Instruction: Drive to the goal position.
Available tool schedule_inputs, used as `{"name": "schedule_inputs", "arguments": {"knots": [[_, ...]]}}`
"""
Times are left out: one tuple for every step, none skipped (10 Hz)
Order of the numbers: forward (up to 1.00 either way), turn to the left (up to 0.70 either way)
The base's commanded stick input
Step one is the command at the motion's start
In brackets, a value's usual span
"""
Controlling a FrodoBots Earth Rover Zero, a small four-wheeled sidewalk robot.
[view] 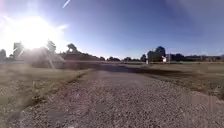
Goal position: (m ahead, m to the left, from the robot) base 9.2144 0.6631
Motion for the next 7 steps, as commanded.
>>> {"name": "schedule_inputs", "arguments": {"knots": [[0.5,0.0],[0.5,0.0],[0.5,0.0],[0.5,0.0],[0.5,0.0],[0.5,0.0],[0.5,0.0]]}}
